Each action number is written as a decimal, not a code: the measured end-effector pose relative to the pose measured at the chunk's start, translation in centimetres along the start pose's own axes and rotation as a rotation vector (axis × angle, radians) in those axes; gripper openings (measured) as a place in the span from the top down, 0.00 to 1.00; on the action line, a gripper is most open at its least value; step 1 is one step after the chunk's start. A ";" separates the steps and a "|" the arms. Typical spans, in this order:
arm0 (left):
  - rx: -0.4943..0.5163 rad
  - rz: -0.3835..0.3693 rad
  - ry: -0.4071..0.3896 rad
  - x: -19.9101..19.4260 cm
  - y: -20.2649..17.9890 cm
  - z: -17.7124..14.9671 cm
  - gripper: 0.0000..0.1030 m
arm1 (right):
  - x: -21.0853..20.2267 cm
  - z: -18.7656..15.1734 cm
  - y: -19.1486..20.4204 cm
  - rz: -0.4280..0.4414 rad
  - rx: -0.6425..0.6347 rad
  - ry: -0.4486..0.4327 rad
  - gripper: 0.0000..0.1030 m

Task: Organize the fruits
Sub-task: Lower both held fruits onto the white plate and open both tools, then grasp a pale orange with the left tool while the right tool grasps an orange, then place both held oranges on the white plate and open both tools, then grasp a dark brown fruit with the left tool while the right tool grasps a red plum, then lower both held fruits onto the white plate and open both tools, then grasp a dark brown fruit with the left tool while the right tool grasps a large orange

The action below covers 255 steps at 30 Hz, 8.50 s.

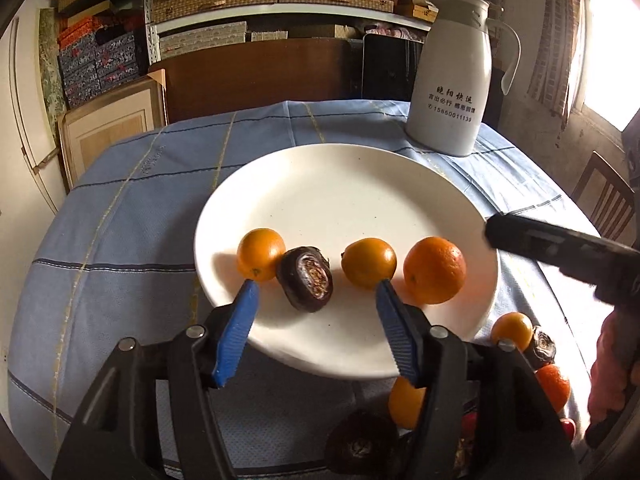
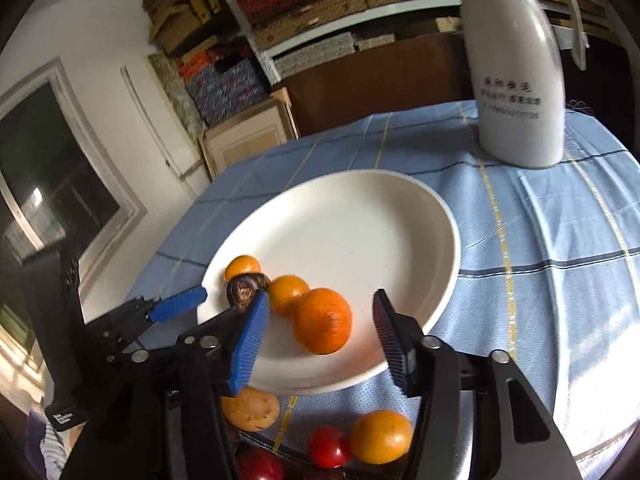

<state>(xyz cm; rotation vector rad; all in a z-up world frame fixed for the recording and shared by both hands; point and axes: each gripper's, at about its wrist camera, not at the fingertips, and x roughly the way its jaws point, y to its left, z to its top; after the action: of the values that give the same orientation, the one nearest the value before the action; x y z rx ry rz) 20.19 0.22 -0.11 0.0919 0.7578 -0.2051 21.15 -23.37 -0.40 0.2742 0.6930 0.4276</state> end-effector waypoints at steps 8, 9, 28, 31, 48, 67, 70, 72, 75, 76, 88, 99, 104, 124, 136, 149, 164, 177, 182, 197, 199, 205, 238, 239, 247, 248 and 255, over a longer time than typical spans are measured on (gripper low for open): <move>0.044 -0.078 0.001 -2.4 -2.2 -2.5 0.41 | -3.4 -1.7 -2.4 -0.025 0.069 -0.069 0.34; 0.053 -0.081 0.005 -2.5 -2.5 -2.9 0.40 | -3.7 -2.1 -2.9 -0.026 0.084 -0.067 0.33; 0.092 -0.128 0.121 -0.2 -4.5 -4.7 0.38 | -5.5 -3.5 -4.1 -0.043 0.115 -0.073 0.27; 0.088 -0.128 0.122 -0.2 -4.3 -4.7 0.44 | -4.7 -3.7 -4.2 -0.070 0.107 -0.034 0.27; 0.151 -0.051 0.058 -1.6 -5.8 -5.5 0.63 | -0.2 -6.2 -1.8 -0.125 -0.100 0.170 0.53; 0.074 -0.026 -0.115 -7.5 -3.7 -5.9 0.63 | -3.7 -6.1 -2.2 -0.105 -0.073 0.043 0.65; 0.006 -0.037 -0.126 -8.0 -1.4 -4.6 0.63 | -5.6 -5.9 -2.4 -0.071 -0.039 -0.019 0.65; 0.001 -0.026 -0.121 -7.8 -0.7 -3.3 0.63 | -6.3 -4.8 -2.3 -0.048 -0.028 -0.052 0.65; 0.017 0.005 -0.115 -6.9 -0.5 -0.8 0.63 | -5.6 -2.1 -1.4 -0.031 -0.045 -0.046 0.65; 0.018 0.008 -0.114 -6.4 -0.4 0.0 0.63 | -5.3 -1.1 -1.1 -0.032 -0.056 -0.048 0.65; -0.010 -0.032 0.033 4.4 0.1 4.3 0.62 | 5.7 3.3 0.2 -0.060 -0.105 0.112 0.65; -0.052 -0.009 -0.086 -1.2 2.1 3.5 0.29 | 1.3 2.8 -0.8 0.000 -0.018 0.026 0.52; -0.092 0.040 -0.141 -6.1 3.9 -0.5 0.26 | -2.6 -0.5 -1.6 0.012 0.024 -0.035 0.50; -0.047 0.063 0.086 -9.9 4.0 -13.7 0.26 | -10.4 -12.2 -4.1 0.072 0.126 -0.006 0.39; -0.020 0.027 0.169 -7.8 3.3 -13.5 0.57 | -9.8 -13.3 -2.8 0.056 0.071 0.090 0.39; -0.024 0.024 0.165 -7.7 3.3 -13.4 0.58 | -8.6 -14.7 0.3 -0.044 -0.089 0.201 0.53; -0.053 -0.015 0.084 -9.0 3.1 -13.0 0.59 | -8.1 -14.2 -0.4 0.096 0.002 0.196 0.64; 0.039 -0.043 -0.021 -7.0 -2.4 -3.4 0.59 | -8.6 -5.2 -0.3 0.046 -0.024 0.036 0.64; 0.064 -0.029 -0.017 -3.1 -4.2 -0.1 0.59 | -4.5 -0.4 -0.6 0.008 -0.017 0.023 0.64; 0.044 -0.017 0.010 0.6 -2.8 -0.4 0.34 | 3.0 2.1 -2.1 -0.002 0.045 0.069 0.56; 0.031 -0.008 -0.005 -0.1 -2.3 -0.7 0.28 | 1.8 1.7 -2.1 -0.005 0.043 0.049 0.55; -0.035 0.001 -0.030 -2.0 -0.3 -1.9 0.22 | -1.5 -0.9 -2.3 -0.031 0.038 -0.006 0.45; -0.006 -0.063 0.103 -2.3 -0.9 -7.9 0.46 | -6.9 -10.2 -3.1 -0.058 0.042 0.055 0.36; 0.005 -0.064 0.099 -2.4 -1.1 -8.0 0.49 | -6.8 -10.4 -2.7 -0.056 0.025 0.063 0.36; 0.028 -0.073 0.087 -2.6 -2.0 -8.0 0.59 | -5.8 -10.8 -1.7 -0.044 -0.016 0.122 0.45; 0.026 -0.076 0.088 -2.6 -2.0 -8.0 0.59 | -5.8 -10.9 -1.7 -0.043 -0.020 0.125 0.45; -0.009 -0.085 0.094 -2.3 -1.3 -8.0 0.49 | -4.4 -11.1 -1.7 -0.010 -0.009 0.191 0.49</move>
<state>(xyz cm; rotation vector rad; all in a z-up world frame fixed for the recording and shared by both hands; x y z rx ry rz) 12.87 0.56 -4.30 0.0613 0.8569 -0.2797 11.24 -25.78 -6.76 0.2226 0.8791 0.4508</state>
